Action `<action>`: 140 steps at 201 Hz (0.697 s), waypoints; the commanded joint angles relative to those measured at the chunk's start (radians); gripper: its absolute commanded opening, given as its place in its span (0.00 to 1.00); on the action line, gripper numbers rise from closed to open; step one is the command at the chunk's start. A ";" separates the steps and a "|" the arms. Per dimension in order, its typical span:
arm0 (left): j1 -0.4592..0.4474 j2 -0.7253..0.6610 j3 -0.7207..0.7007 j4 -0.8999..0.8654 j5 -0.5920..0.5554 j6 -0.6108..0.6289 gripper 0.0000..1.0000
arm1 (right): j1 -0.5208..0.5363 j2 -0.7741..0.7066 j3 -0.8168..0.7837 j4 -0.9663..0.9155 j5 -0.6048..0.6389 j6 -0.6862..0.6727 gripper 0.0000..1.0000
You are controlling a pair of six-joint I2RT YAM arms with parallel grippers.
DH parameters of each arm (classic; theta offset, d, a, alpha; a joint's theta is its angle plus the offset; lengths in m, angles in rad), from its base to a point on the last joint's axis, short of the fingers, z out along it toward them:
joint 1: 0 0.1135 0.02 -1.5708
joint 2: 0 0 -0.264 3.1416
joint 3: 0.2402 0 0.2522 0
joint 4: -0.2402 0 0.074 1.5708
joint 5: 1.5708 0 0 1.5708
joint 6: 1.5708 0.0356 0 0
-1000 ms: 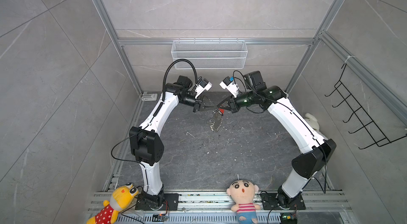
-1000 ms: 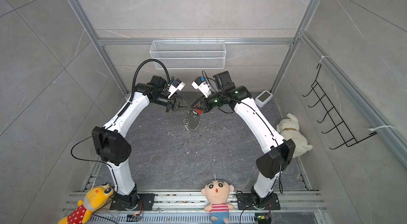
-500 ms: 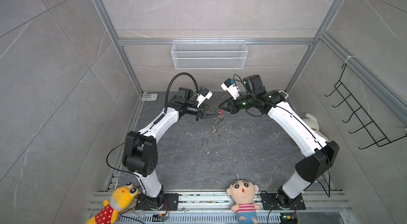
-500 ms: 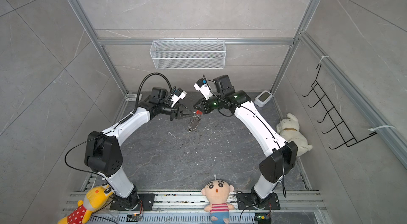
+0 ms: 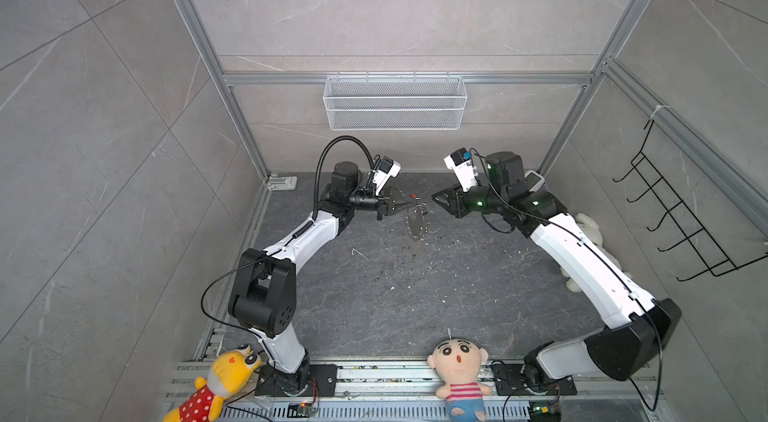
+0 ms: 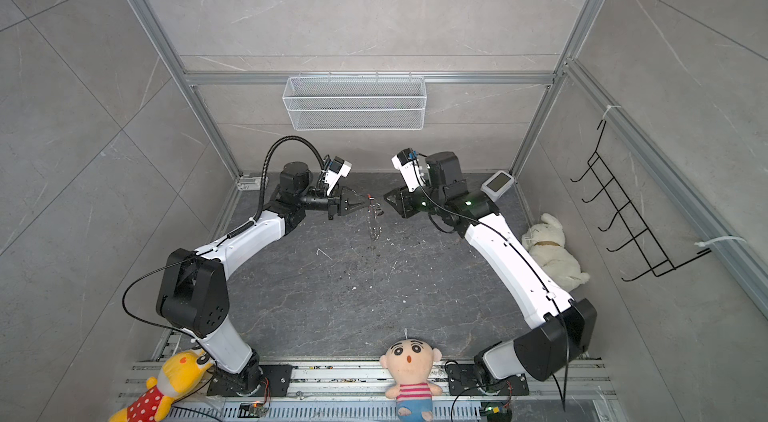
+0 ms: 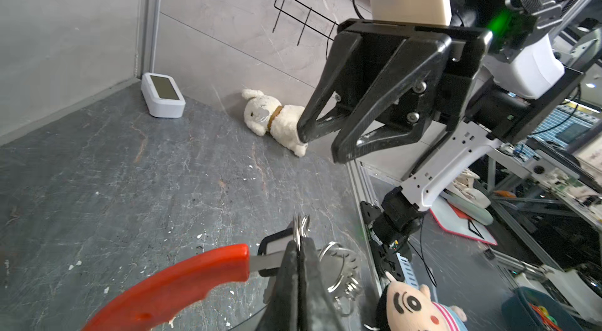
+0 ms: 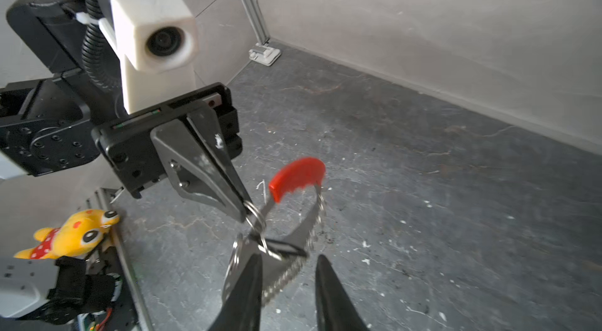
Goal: Attach keys to a key ring
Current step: Insert the key into the keyring.
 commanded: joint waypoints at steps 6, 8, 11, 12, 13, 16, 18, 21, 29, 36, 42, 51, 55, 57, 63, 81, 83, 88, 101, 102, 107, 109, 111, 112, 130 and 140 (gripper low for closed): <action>-0.008 -0.052 -0.023 0.268 -0.049 -0.119 0.00 | 0.006 -0.029 -0.044 0.098 0.000 0.012 0.33; -0.008 -0.050 -0.022 0.275 -0.049 -0.128 0.00 | 0.007 -0.027 -0.044 0.098 -0.001 0.010 0.32; -0.008 -0.048 -0.021 0.283 -0.050 -0.138 0.00 | 0.007 -0.025 -0.045 0.099 -0.001 0.010 0.33; -0.008 -0.047 -0.019 0.286 -0.050 -0.142 0.00 | 0.007 -0.024 -0.044 0.099 -0.001 0.010 0.33; -0.008 -0.046 -0.019 0.289 -0.050 -0.144 0.00 | 0.008 -0.023 -0.045 0.099 0.000 0.010 0.33; -0.008 -0.044 -0.017 0.297 -0.050 -0.152 0.00 | 0.009 -0.021 -0.046 0.100 0.000 0.008 0.33; -0.008 -0.043 -0.017 0.302 -0.050 -0.159 0.00 | 0.010 -0.019 -0.046 0.100 0.000 0.008 0.33; -0.008 -0.042 -0.016 0.311 -0.050 -0.166 0.00 | 0.010 -0.017 -0.045 0.101 -0.001 0.008 0.33; -0.010 -0.039 -0.015 0.334 -0.051 -0.185 0.00 | 0.015 -0.008 -0.042 0.098 0.002 0.001 0.33; -0.010 -0.039 -0.017 0.354 -0.050 -0.196 0.00 | 0.024 0.000 -0.037 0.092 0.014 -0.009 0.33; -0.011 -0.037 -0.018 0.368 -0.049 -0.205 0.00 | 0.031 0.004 -0.035 0.090 0.029 -0.022 0.33; -0.013 -0.036 -0.016 0.378 -0.046 -0.215 0.00 | 0.040 0.009 -0.033 0.090 0.055 -0.040 0.34; -0.014 -0.036 -0.014 0.380 -0.042 -0.218 0.00 | 0.042 0.014 -0.032 0.090 0.067 -0.048 0.34; -0.014 -0.034 -0.013 0.381 -0.042 -0.219 0.00 | 0.043 0.015 -0.033 0.090 0.070 -0.051 0.34; -0.015 -0.034 -0.010 0.382 -0.040 -0.221 0.00 | 0.044 0.019 -0.029 0.088 0.078 -0.062 0.34; -0.017 -0.032 -0.002 0.383 -0.035 -0.224 0.00 | 0.045 0.031 -0.015 0.085 0.090 -0.074 0.34; -0.017 -0.031 -0.002 0.383 -0.035 -0.225 0.00 | 0.046 0.030 -0.014 0.086 0.090 -0.075 0.34; -0.017 -0.030 0.000 0.383 -0.033 -0.228 0.00 | 0.047 0.033 -0.010 0.088 0.089 -0.077 0.34; -0.018 -0.028 0.004 0.387 -0.030 -0.231 0.00 | 0.052 0.039 -0.004 0.092 0.086 -0.084 0.34; -0.019 -0.028 0.004 0.388 -0.029 -0.231 0.00 | 0.052 0.039 -0.004 0.092 0.085 -0.083 0.34; -0.019 -0.027 0.006 0.393 -0.027 -0.234 0.00 | 0.054 0.042 0.001 0.091 0.084 -0.084 0.34; -0.019 -0.026 0.007 0.394 -0.027 -0.236 0.00 | 0.052 0.043 0.001 0.091 0.084 -0.084 0.34; -0.019 -0.025 0.008 0.396 -0.027 -0.237 0.00 | 0.053 0.046 0.002 0.092 0.084 -0.085 0.34; -0.019 -0.026 0.008 0.397 -0.027 -0.238 0.00 | 0.052 0.046 0.003 0.092 0.084 -0.085 0.34; -0.020 -0.023 0.013 0.412 -0.024 -0.251 0.00 | 0.060 0.054 0.013 0.090 0.081 -0.089 0.34; -0.021 -0.022 0.014 0.412 -0.024 -0.252 0.00 | 0.063 0.054 0.015 0.091 0.080 -0.086 0.34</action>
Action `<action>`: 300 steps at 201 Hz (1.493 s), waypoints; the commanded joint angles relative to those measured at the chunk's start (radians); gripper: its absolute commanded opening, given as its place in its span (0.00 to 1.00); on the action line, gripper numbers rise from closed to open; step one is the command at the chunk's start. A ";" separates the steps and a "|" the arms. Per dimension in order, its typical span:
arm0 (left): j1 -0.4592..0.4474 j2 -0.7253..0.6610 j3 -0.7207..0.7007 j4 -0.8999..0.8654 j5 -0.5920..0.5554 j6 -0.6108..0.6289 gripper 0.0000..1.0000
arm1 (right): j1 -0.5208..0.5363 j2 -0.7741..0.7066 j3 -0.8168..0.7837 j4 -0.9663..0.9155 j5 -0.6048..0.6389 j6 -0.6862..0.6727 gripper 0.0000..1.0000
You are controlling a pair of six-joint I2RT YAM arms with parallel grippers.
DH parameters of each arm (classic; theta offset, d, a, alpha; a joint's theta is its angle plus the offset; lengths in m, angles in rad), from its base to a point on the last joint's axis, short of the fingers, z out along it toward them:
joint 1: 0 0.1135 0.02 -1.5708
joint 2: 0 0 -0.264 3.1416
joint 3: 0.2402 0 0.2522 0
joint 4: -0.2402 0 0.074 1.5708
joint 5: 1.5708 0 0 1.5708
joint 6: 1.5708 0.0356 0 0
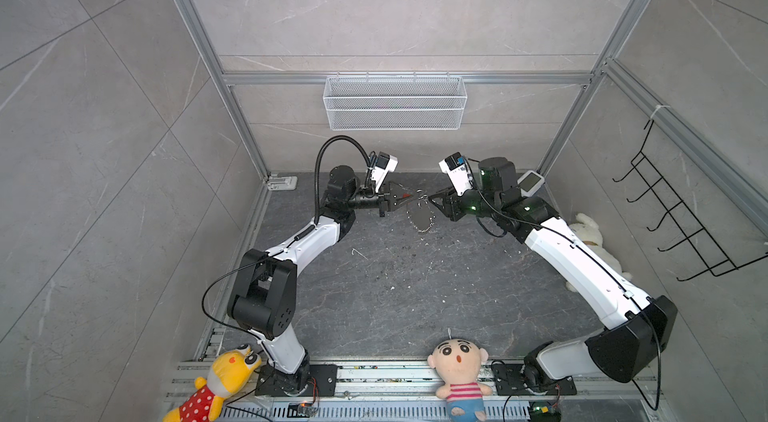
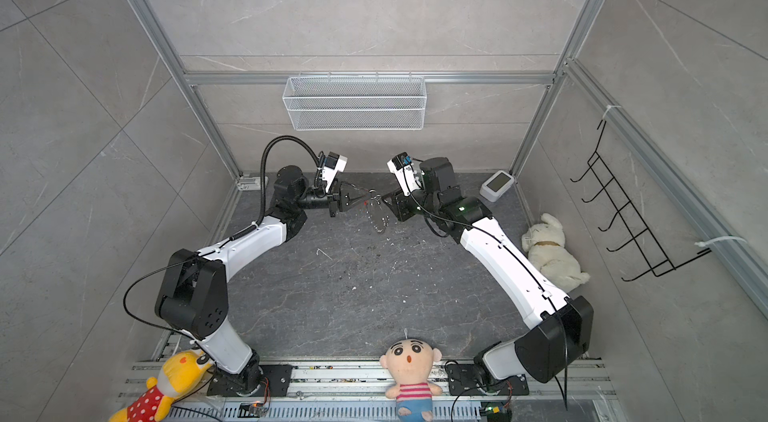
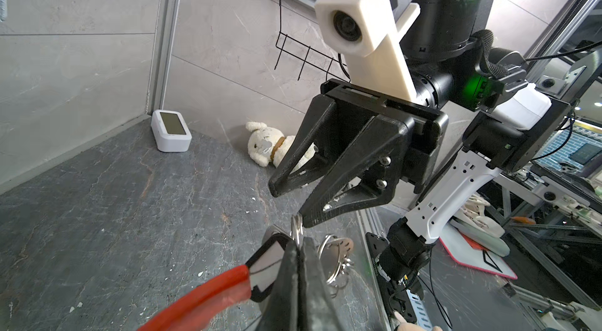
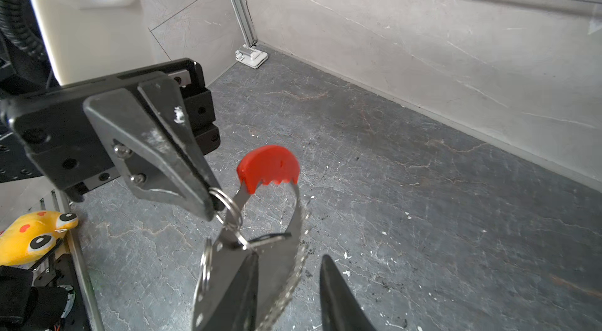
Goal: Attach keys to a key ring
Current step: Insert the key into the keyring.
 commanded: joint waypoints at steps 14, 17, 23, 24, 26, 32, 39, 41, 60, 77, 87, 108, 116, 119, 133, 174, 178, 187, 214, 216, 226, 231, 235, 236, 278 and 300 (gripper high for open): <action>-0.005 -0.017 0.053 0.099 0.022 -0.026 0.00 | 0.026 0.016 0.037 0.024 0.004 -0.016 0.34; -0.005 -0.017 0.053 0.099 0.022 -0.026 0.00 | 0.028 0.016 0.036 0.025 0.005 -0.016 0.34; -0.005 -0.017 0.054 0.099 0.022 -0.026 0.00 | 0.031 0.016 0.035 0.026 0.008 -0.017 0.34; -0.005 -0.017 0.054 0.099 0.022 -0.026 0.00 | 0.031 0.016 0.036 0.026 0.008 -0.018 0.34; -0.005 -0.017 0.054 0.099 0.022 -0.027 0.00 | 0.033 0.016 0.036 0.026 0.009 -0.018 0.34; -0.005 -0.018 0.055 0.101 0.022 -0.028 0.00 | 0.038 0.020 0.038 0.026 0.013 -0.018 0.34; -0.005 -0.017 0.056 0.099 0.022 -0.028 0.00 | 0.041 0.024 0.041 0.026 0.016 -0.021 0.34; -0.004 -0.017 0.056 0.099 0.022 -0.029 0.00 | 0.042 0.026 0.041 0.025 0.018 -0.021 0.34; -0.005 -0.017 0.058 0.099 0.023 -0.034 0.00 | 0.055 0.039 0.059 0.017 0.040 -0.035 0.33; -0.005 -0.018 0.058 0.099 0.025 -0.034 0.00 | 0.067 0.051 0.074 0.003 0.066 -0.050 0.28; -0.005 -0.018 0.058 0.097 0.027 -0.035 0.00 | 0.072 0.055 0.080 -0.001 0.071 -0.054 0.21; -0.005 -0.020 0.059 0.095 0.026 -0.033 0.00 | 0.076 0.053 0.077 0.000 0.074 -0.054 0.07; -0.005 -0.022 0.059 0.096 0.024 -0.035 0.00 | 0.077 0.050 0.071 0.000 0.074 -0.054 0.03; -0.005 -0.021 0.059 0.097 0.022 -0.036 0.00 | 0.079 0.049 0.071 0.000 0.075 -0.053 0.02; -0.005 -0.025 0.056 0.107 0.012 -0.039 0.00 | 0.083 0.048 0.062 0.000 0.076 -0.052 0.02; -0.005 -0.011 0.043 0.244 -0.039 -0.127 0.00 | 0.104 0.027 -0.007 0.069 0.052 0.011 0.03; -0.005 -0.008 0.041 0.263 -0.046 -0.137 0.00 | 0.108 0.025 -0.013 0.080 0.047 0.021 0.03; -0.009 0.002 0.035 0.312 -0.062 -0.170 0.00 | 0.119 0.022 -0.030 0.113 0.036 0.047 0.03; -0.027 0.037 0.027 0.419 -0.087 -0.244 0.00 | 0.159 0.045 -0.024 0.148 0.039 0.077 0.05; -0.029 0.039 0.026 0.424 -0.088 -0.248 0.00 | 0.161 0.046 -0.022 0.148 0.041 0.078 0.05; -0.035 0.046 0.019 0.441 -0.091 -0.257 0.00 | 0.166 0.054 -0.013 0.146 0.052 0.077 0.05; -0.037 0.045 0.014 0.446 -0.093 -0.257 0.00 | 0.166 0.057 -0.010 0.144 0.057 0.077 0.06; -0.039 0.046 0.009 0.448 -0.095 -0.258 0.00 | 0.167 0.056 -0.009 0.144 0.062 0.077 0.06; -0.040 0.045 0.007 0.448 -0.096 -0.258 0.00 | 0.166 0.057 -0.009 0.144 0.063 0.077 0.06; -0.042 0.038 -0.036 0.458 -0.087 -0.255 0.00 | 0.166 0.030 -0.011 0.127 0.181 0.051 0.00; -0.040 0.021 -0.046 0.417 -0.075 -0.225 0.00 | 0.165 0.017 -0.015 0.114 0.224 0.034 0.00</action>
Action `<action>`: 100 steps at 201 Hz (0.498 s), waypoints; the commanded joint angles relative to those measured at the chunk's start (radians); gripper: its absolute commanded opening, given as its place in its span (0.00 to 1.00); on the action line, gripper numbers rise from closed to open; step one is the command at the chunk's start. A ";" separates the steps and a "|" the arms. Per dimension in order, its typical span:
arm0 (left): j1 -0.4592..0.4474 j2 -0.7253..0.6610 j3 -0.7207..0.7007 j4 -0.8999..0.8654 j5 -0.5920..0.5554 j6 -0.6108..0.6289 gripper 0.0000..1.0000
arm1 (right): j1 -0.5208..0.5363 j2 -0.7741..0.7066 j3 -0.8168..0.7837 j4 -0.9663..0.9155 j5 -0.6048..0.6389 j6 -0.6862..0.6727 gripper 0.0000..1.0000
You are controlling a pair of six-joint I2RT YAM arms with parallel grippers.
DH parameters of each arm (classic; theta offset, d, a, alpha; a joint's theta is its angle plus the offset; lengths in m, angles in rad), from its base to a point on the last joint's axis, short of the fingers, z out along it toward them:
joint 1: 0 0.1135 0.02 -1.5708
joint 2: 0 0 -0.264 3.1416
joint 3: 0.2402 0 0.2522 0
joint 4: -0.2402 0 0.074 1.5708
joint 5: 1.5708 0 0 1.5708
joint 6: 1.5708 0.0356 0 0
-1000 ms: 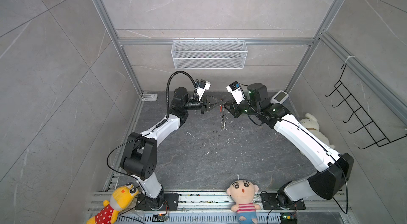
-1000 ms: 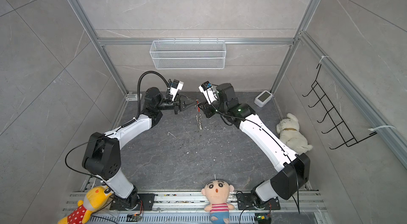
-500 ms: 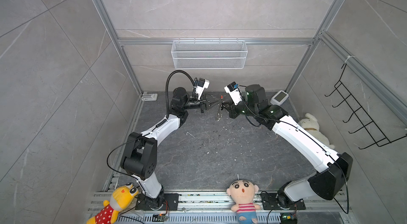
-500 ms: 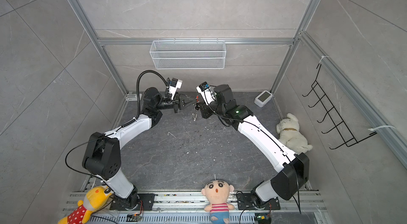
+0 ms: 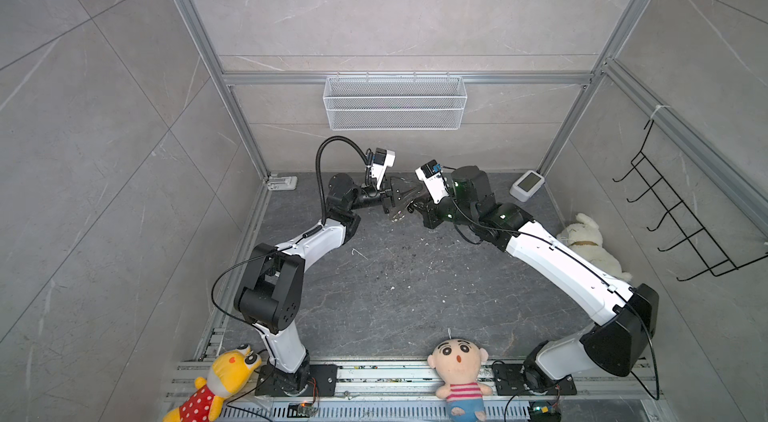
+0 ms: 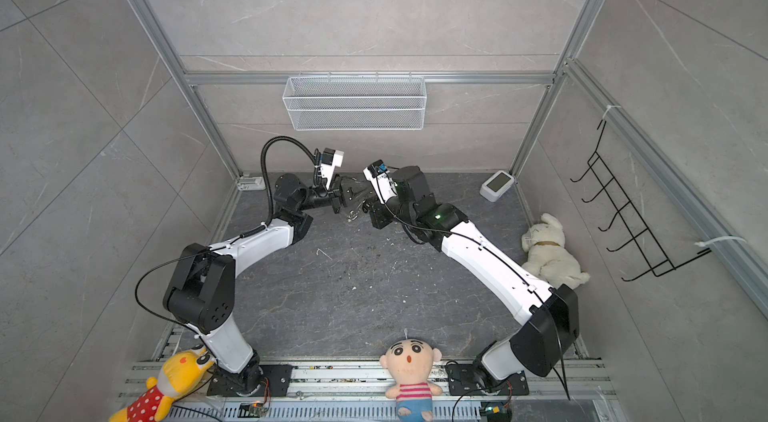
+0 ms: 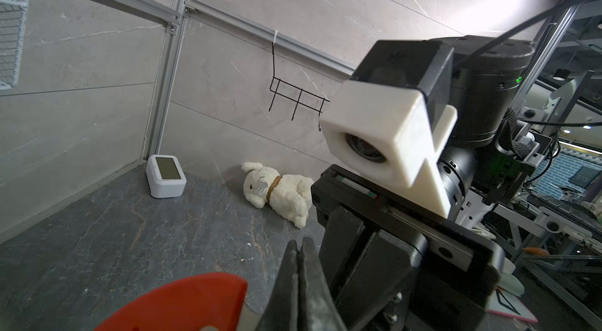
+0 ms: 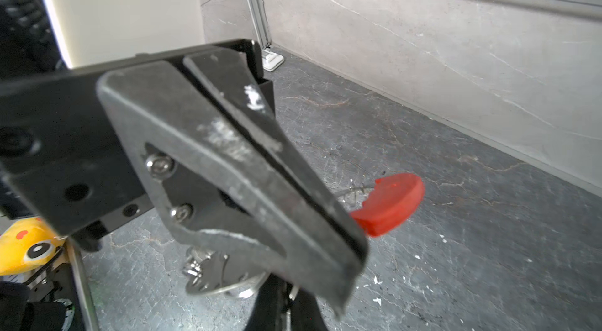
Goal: Attach keys to a key ring
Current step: Insert the key into the keyring.
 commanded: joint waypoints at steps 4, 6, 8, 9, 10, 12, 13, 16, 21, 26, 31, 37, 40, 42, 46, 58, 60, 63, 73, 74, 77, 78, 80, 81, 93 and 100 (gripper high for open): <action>-0.006 -0.032 -0.011 0.019 0.015 0.025 0.00 | 0.001 -0.030 -0.002 0.019 0.074 -0.023 0.00; -0.005 -0.035 -0.011 0.012 0.015 0.030 0.00 | 0.001 -0.031 -0.003 0.017 0.076 -0.024 0.00; -0.005 -0.037 -0.011 0.005 0.015 0.035 0.00 | 0.000 -0.033 -0.004 0.016 0.078 -0.025 0.00; -0.005 -0.039 -0.011 0.001 0.015 0.037 0.00 | 0.001 -0.033 -0.004 0.015 0.079 -0.027 0.00; -0.004 -0.040 -0.011 -0.003 0.015 0.039 0.00 | 0.001 -0.033 -0.004 0.014 0.080 -0.027 0.00; -0.003 -0.043 -0.011 -0.009 0.016 0.044 0.00 | 0.001 -0.035 -0.004 0.012 0.083 -0.029 0.00; -0.003 -0.045 -0.012 -0.013 0.016 0.047 0.00 | 0.001 -0.035 -0.004 0.011 0.083 -0.030 0.00; -0.002 -0.048 -0.012 -0.024 0.016 0.054 0.00 | 0.001 -0.037 -0.005 0.008 0.086 -0.033 0.00; 0.001 -0.056 -0.013 -0.042 0.018 0.066 0.00 | -0.002 -0.039 -0.005 0.003 0.089 -0.038 0.00; 0.003 -0.063 -0.013 -0.059 0.020 0.078 0.00 | -0.001 -0.044 -0.007 -0.002 0.094 -0.044 0.00; 0.005 -0.071 -0.013 -0.077 0.020 0.089 0.00 | -0.002 -0.049 -0.009 -0.005 0.102 -0.049 0.00; 0.009 -0.080 -0.014 -0.098 0.020 0.100 0.00 | -0.004 -0.055 -0.013 -0.007 0.106 -0.056 0.00; 0.010 -0.084 -0.014 -0.107 0.021 0.107 0.00 | -0.004 -0.058 -0.017 -0.008 0.108 -0.060 0.00; 0.011 -0.086 -0.015 -0.114 0.023 0.110 0.00 | -0.005 -0.061 -0.017 -0.009 0.110 -0.061 0.00; 0.012 -0.092 -0.016 -0.126 0.024 0.117 0.00 | -0.006 -0.064 -0.019 -0.011 0.114 -0.063 0.00; 0.014 -0.105 -0.019 -0.164 0.024 0.142 0.00 | -0.011 -0.072 -0.022 -0.020 0.120 -0.075 0.00; 0.014 -0.107 -0.019 -0.170 0.024 0.145 0.00 | -0.013 -0.073 -0.021 -0.021 0.121 -0.077 0.00; 0.014 -0.109 -0.019 -0.176 0.026 0.151 0.00 | -0.014 -0.074 -0.020 -0.024 0.123 -0.078 0.00; 0.014 -0.115 -0.024 -0.184 0.026 0.151 0.00 | -0.019 -0.077 -0.018 -0.030 0.128 -0.082 0.00; 0.014 -0.114 -0.025 -0.184 0.026 0.151 0.00 | -0.019 -0.077 -0.018 -0.030 0.128 -0.083 0.00; 0.014 -0.115 -0.027 -0.183 0.025 0.151 0.00 | -0.019 -0.078 -0.017 -0.031 0.128 -0.082 0.00; 0.014 -0.115 -0.028 -0.183 0.025 0.151 0.00 | -0.019 -0.078 -0.017 -0.031 0.128 -0.083 0.00; 0.014 -0.116 -0.029 -0.183 0.025 0.150 0.00 | -0.019 -0.079 -0.017 -0.032 0.128 -0.084 0.00; 0.014 -0.115 -0.030 -0.183 0.026 0.149 0.00 | -0.019 -0.080 -0.017 -0.032 0.128 -0.084 0.00; 0.014 -0.116 -0.040 -0.180 0.026 0.147 0.00 | -0.021 -0.083 -0.014 -0.033 0.128 -0.086 0.00; 0.014 -0.115 -0.046 -0.177 0.026 0.143 0.00 | -0.021 -0.084 -0.014 -0.033 0.125 -0.088 0.00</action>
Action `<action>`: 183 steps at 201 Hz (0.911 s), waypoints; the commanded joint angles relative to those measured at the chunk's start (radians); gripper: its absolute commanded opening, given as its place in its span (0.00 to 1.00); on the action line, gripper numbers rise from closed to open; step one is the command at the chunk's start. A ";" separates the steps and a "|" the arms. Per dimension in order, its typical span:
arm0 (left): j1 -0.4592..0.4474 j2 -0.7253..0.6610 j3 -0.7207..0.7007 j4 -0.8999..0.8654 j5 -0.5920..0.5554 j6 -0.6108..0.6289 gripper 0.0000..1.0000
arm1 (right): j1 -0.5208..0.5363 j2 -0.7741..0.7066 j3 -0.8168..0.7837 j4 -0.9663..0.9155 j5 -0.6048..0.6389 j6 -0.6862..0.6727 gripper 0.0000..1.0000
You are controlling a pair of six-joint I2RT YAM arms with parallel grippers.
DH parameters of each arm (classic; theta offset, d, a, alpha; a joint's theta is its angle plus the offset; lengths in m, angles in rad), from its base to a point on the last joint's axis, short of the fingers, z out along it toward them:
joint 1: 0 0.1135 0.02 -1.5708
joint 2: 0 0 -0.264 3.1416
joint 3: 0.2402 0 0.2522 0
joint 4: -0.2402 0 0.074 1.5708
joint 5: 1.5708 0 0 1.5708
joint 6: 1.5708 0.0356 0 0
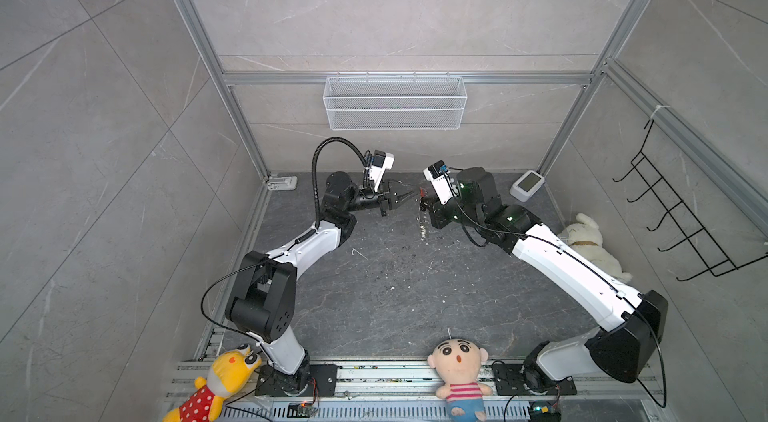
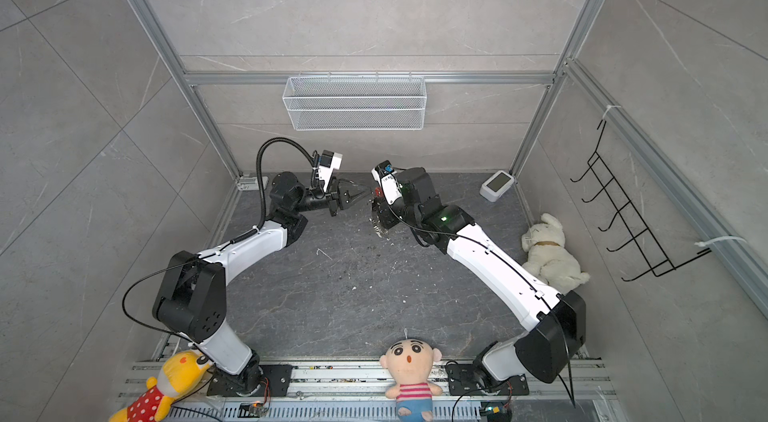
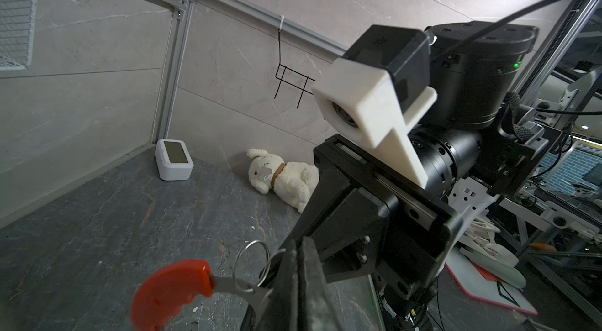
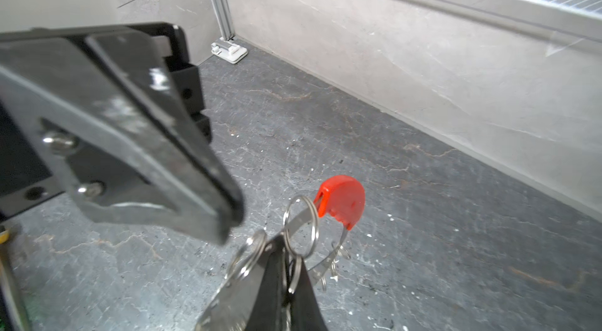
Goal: Attach keys to a key ring
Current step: Insert the key into the keyring.
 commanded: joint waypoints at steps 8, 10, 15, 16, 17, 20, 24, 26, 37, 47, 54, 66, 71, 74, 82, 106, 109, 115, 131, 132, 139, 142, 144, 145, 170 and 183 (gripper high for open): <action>0.003 -0.039 -0.023 -0.010 0.024 0.036 0.00 | -0.003 -0.039 0.008 0.006 0.011 -0.030 0.00; 0.004 -0.040 -0.023 -0.014 0.023 0.038 0.00 | -0.003 -0.039 0.008 0.005 0.010 -0.031 0.00; 0.006 -0.041 -0.024 -0.027 0.022 0.046 0.00 | -0.003 -0.038 0.011 0.001 0.007 -0.034 0.00; 0.007 -0.042 -0.023 -0.030 0.021 0.047 0.00 | -0.003 -0.038 0.011 0.000 0.007 -0.035 0.00; 0.008 -0.043 -0.022 -0.033 0.022 0.049 0.00 | -0.003 -0.037 0.013 -0.001 0.006 -0.036 0.00; 0.010 -0.044 -0.020 -0.047 0.023 0.054 0.00 | -0.003 -0.038 0.014 -0.005 0.005 -0.037 0.00; 0.015 -0.048 -0.017 -0.069 0.021 0.062 0.00 | -0.003 -0.038 0.015 -0.009 0.003 -0.041 0.00; 0.018 -0.050 -0.014 -0.081 0.021 0.066 0.00 | -0.003 -0.038 0.015 -0.011 0.000 -0.043 0.00; 0.036 -0.062 0.005 -0.158 0.015 0.098 0.00 | -0.005 -0.040 0.016 -0.022 -0.008 -0.056 0.00; 0.052 -0.080 0.029 -0.277 -0.009 0.164 0.15 | -0.004 -0.045 0.012 -0.035 -0.025 -0.075 0.00; 0.059 -0.095 0.059 -0.405 -0.031 0.250 0.22 | -0.005 -0.047 0.011 -0.048 -0.033 -0.089 0.00; 0.058 -0.122 0.134 -0.660 -0.069 0.439 0.39 | -0.005 -0.047 0.014 -0.075 -0.052 -0.110 0.00; 0.058 -0.128 0.162 -0.752 -0.085 0.512 0.43 | -0.004 -0.047 0.013 -0.087 -0.064 -0.119 0.00; 0.059 -0.129 0.179 -0.791 -0.091 0.543 0.44 | -0.005 -0.048 0.014 -0.093 -0.071 -0.124 0.00; 0.059 -0.122 0.222 -0.865 -0.091 0.600 0.45 | -0.005 -0.049 0.014 -0.108 -0.081 -0.132 0.00; 0.059 -0.089 0.298 -0.980 -0.085 0.641 0.45 | -0.008 -0.026 0.027 -0.140 -0.094 -0.113 0.00; 0.058 -0.086 0.299 -0.989 -0.083 0.640 0.45 | -0.008 -0.018 0.031 -0.148 -0.096 -0.108 0.00; 0.058 -0.083 0.293 -0.991 -0.085 0.638 0.45 | -0.010 -0.003 0.038 -0.164 -0.099 -0.097 0.00; 0.059 -0.091 0.239 -0.961 -0.100 0.616 0.44 | -0.018 0.037 0.035 -0.202 -0.123 -0.077 0.00; 0.059 -0.091 0.236 -0.957 -0.102 0.613 0.44 | -0.018 0.040 0.033 -0.203 -0.125 -0.076 0.00; 0.059 -0.099 0.203 -0.938 -0.105 0.601 0.43 | -0.021 0.050 0.022 -0.211 -0.136 -0.069 0.00; 0.059 -0.102 0.190 -0.926 -0.106 0.594 0.43 | -0.023 0.055 0.013 -0.214 -0.142 -0.065 0.00; 0.059 -0.104 0.181 -0.920 -0.107 0.591 0.43 | -0.024 0.056 0.008 -0.216 -0.146 -0.064 0.00; 0.059 -0.106 0.177 -0.918 -0.108 0.589 0.42 | -0.024 0.057 0.005 -0.217 -0.148 -0.063 0.00; 0.058 -0.127 0.087 -0.859 -0.119 0.556 0.41 | -0.037 0.019 -0.099 -0.171 -0.219 -0.023 0.00; 0.058 -0.130 0.059 -0.870 -0.118 0.560 0.46 | -0.048 -0.016 -0.143 -0.138 -0.259 -0.005 0.00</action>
